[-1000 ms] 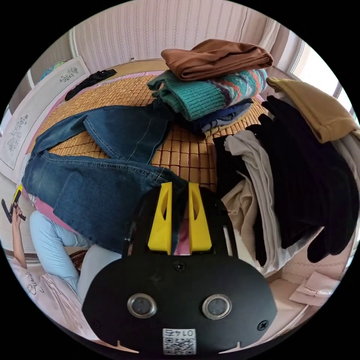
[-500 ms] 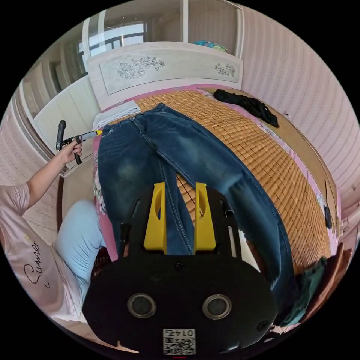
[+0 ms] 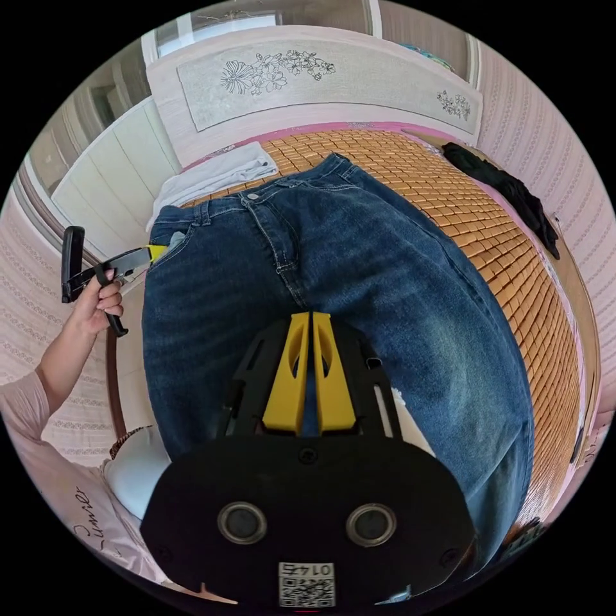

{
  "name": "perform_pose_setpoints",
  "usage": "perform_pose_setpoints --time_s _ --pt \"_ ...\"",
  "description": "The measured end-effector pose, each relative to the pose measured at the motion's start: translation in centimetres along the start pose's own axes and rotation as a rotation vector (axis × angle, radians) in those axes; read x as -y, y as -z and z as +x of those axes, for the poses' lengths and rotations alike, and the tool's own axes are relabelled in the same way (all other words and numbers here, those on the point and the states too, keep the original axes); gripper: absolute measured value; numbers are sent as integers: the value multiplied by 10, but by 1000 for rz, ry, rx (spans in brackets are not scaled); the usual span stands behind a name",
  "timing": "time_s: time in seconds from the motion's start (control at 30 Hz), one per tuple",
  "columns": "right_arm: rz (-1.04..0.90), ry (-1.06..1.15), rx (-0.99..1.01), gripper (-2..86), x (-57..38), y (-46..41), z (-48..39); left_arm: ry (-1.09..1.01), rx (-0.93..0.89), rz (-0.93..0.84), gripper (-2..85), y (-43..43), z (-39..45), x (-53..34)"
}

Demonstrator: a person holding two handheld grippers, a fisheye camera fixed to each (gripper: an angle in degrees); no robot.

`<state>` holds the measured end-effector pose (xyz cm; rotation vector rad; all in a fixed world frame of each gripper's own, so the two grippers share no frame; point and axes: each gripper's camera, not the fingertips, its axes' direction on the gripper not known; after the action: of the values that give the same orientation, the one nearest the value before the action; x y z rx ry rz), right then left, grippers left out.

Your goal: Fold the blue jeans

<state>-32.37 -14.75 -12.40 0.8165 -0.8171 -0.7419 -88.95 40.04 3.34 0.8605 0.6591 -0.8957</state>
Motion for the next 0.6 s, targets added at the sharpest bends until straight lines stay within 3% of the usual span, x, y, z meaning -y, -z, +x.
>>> perform_pose_setpoints --time_s 0.13,0.33,0.47,0.6 --pt "-37 98 -21 -3 3 -12 -25 -161 86 25 6 22 28 -13" --pt "-20 147 44 -4 11 -20 -49 -118 171 147 18 41 30 -32" --pt "12 85 37 -5 4 -13 -48 -162 388 -24 47 -3 44 -66" --pt "164 63 47 -4 -87 63 -19 -298 466 83 45 25 87 -111"
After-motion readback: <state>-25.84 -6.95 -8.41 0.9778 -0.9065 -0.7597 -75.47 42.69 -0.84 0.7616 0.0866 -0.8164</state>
